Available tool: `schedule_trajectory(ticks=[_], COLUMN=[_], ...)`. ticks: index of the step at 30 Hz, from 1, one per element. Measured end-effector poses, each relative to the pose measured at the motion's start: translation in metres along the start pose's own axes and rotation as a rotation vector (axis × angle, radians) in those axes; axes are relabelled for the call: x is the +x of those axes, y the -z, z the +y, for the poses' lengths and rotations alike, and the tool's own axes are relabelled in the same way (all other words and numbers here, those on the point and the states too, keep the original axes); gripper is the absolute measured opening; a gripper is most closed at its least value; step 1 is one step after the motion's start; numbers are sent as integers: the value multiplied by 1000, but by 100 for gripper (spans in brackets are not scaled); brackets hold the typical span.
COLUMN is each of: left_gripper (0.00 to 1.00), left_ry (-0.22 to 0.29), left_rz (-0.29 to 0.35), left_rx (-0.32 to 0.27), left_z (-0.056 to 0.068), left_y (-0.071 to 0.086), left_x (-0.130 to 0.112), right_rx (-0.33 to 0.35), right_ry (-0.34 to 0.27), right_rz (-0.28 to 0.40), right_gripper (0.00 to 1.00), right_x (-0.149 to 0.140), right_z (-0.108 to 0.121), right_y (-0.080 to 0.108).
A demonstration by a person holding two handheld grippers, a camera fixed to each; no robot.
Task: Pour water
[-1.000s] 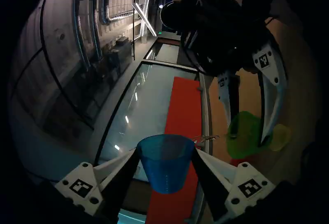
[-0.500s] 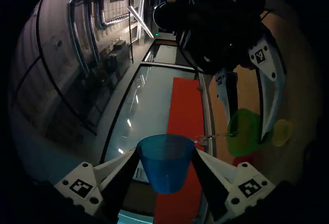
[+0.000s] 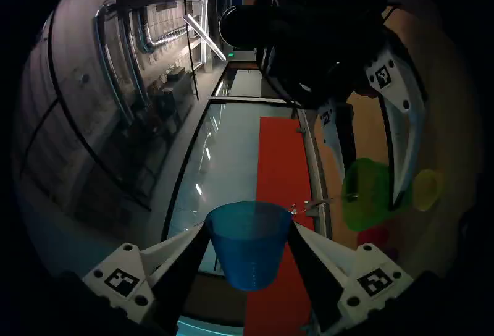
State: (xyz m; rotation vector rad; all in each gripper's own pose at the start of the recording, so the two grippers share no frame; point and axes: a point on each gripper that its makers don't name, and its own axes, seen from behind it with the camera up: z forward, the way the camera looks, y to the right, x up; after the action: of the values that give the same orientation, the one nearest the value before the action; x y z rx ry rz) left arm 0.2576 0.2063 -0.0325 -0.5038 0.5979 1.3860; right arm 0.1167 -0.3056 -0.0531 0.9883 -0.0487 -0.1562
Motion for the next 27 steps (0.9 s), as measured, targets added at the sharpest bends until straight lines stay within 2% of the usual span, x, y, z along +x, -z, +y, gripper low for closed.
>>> schedule_trajectory(ticks=[11, 27], left_gripper=[87, 87], left_ry=[-59, -154], left_rz=[6, 16], left_rx=[12, 27], left_z=[-7, -4], left_y=[2, 3], left_x=[3, 7], right_rx=[-4, -6], right_ry=[1, 1], right_rz=[4, 9], right_gripper=[90, 90], right_x=[2, 3], right_z=[1, 2], right_y=[1, 2])
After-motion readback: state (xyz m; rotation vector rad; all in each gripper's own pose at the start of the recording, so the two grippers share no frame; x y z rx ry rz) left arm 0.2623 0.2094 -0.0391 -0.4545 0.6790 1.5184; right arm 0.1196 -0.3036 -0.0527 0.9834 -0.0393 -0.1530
